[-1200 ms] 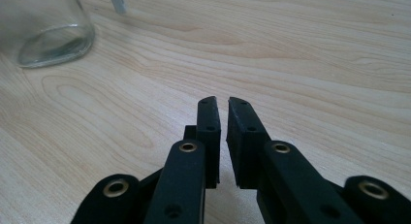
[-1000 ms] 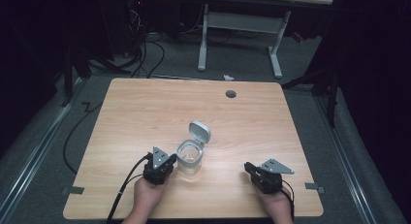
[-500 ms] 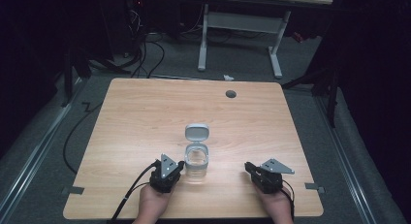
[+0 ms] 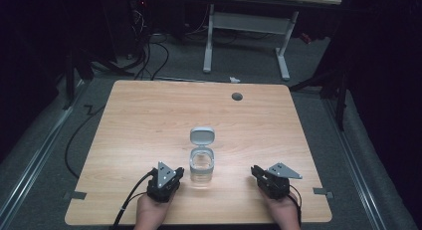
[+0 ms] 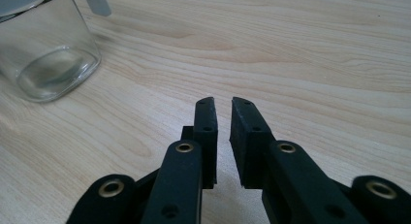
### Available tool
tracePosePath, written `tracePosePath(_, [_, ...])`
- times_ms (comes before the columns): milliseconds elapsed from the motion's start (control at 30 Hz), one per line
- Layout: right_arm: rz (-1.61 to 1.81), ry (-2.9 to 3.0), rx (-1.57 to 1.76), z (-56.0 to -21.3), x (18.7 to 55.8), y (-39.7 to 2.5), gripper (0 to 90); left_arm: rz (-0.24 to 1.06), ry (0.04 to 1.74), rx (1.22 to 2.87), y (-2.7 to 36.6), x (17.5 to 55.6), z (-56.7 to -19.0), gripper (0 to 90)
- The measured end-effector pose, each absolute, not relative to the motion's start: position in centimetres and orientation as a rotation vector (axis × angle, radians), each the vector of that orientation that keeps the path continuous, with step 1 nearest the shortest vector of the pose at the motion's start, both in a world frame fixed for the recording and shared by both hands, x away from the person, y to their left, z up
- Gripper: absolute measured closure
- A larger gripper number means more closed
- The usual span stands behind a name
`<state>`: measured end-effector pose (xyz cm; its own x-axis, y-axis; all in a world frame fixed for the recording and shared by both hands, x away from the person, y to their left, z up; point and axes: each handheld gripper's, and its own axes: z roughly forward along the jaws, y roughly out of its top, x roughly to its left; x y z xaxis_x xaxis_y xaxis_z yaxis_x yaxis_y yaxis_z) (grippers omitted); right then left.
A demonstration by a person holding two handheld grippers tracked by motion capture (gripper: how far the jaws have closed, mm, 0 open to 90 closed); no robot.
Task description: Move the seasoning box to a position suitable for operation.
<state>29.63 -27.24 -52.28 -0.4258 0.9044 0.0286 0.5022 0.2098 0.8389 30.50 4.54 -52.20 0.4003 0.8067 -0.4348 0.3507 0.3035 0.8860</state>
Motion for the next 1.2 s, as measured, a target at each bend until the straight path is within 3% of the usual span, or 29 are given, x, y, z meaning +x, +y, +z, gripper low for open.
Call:
tracePosePath(300, [1.123,2.007,1.297,-52.1,29.9,-26.2,75.2,0.411,1.182,1.304,4.7,29.7,-52.8,77.4])
tracePosePath(800, [1.146,2.045,1.270,-50.7,32.6,-23.2,76.7,0.343,1.177,1.292,4.9,29.2,-52.5,67.4])
tracePosePath(1000, [1.174,2.034,1.253,-49.5,34.0,-22.2,80.0,0.315,1.172,1.299,4.6,28.9,-52.6,71.5])
tracePosePath(1200, [1.199,2.021,1.240,-48.8,35.2,-21.7,89.8,0.294,1.160,1.321,4.0,28.6,-52.9,84.5])
